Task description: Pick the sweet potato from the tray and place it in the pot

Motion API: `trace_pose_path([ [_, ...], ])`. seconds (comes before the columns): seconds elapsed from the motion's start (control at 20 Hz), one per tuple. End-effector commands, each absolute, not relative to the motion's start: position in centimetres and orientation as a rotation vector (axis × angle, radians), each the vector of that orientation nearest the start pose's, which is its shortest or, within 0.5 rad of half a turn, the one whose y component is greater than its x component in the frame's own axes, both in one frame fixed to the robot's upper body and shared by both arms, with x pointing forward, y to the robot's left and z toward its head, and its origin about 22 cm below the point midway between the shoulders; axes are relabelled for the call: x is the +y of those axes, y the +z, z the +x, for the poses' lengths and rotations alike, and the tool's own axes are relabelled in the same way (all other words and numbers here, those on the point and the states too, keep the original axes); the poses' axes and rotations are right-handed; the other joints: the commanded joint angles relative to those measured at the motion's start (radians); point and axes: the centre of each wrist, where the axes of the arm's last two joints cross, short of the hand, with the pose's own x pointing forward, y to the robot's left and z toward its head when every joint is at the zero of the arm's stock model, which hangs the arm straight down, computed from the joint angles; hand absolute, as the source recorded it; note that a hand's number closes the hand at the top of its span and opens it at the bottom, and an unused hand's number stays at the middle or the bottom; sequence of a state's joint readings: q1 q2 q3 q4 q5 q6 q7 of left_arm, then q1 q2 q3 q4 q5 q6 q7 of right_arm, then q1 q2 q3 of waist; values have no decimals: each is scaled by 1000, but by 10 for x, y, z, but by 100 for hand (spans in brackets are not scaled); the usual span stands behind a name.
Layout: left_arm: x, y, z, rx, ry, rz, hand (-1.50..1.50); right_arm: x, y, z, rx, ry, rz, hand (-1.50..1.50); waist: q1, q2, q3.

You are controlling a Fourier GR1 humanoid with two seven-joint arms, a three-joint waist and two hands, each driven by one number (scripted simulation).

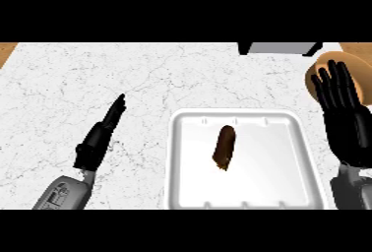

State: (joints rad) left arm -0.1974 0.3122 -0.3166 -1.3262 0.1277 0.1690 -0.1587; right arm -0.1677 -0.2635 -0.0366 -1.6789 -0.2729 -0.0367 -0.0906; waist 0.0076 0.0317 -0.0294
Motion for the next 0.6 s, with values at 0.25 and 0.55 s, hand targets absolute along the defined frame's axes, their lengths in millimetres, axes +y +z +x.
trace_pose_path([
  [0.25, 215, 25, 295, -1596, -150, -5, 0, -163, 41, 299, -1387, 432, 83, -150, 118, -15, 25],
  [0.55, 221, 25, 289, -1493, -62, -17, 0, -169, 80, 298, -1695, 903, -577, -150, 35, -41, 27],
])
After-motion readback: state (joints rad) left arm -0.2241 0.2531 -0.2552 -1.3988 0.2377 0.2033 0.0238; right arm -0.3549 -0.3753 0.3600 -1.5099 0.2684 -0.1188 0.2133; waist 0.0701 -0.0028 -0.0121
